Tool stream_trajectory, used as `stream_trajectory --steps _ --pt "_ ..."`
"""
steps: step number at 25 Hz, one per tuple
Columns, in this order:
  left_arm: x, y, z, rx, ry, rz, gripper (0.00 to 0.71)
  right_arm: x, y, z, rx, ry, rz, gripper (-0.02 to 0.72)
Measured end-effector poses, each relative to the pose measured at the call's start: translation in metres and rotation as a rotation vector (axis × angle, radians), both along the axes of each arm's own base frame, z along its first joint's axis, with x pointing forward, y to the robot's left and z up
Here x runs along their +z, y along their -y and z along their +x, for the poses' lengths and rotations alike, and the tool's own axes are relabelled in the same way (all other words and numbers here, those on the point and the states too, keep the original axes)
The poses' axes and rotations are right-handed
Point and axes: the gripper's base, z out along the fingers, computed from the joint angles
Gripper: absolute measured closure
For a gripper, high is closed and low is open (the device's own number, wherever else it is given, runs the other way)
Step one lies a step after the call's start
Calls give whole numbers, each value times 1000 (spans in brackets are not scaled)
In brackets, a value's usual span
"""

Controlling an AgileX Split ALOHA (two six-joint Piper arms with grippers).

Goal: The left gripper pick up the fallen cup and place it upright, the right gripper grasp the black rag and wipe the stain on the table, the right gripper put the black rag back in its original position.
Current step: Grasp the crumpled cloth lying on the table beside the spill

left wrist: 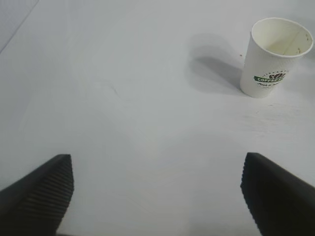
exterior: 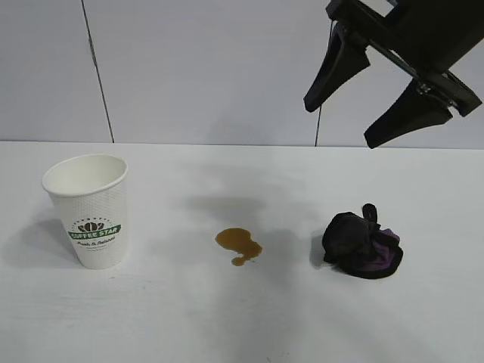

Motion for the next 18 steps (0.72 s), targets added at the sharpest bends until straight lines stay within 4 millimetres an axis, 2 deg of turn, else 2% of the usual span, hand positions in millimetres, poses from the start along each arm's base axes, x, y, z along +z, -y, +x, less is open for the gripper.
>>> stream_trajectory --steps 10,13,18 --pt "0 0 0 -18 6 0 46 -11 17 2 33 5 -236 159" --pt "0 0 0 -18 6 0 46 -28 19 8 37 -39 -279 159" --pt "0 0 0 -18 6 0 46 -70 18 25 26 -122 -303 159"
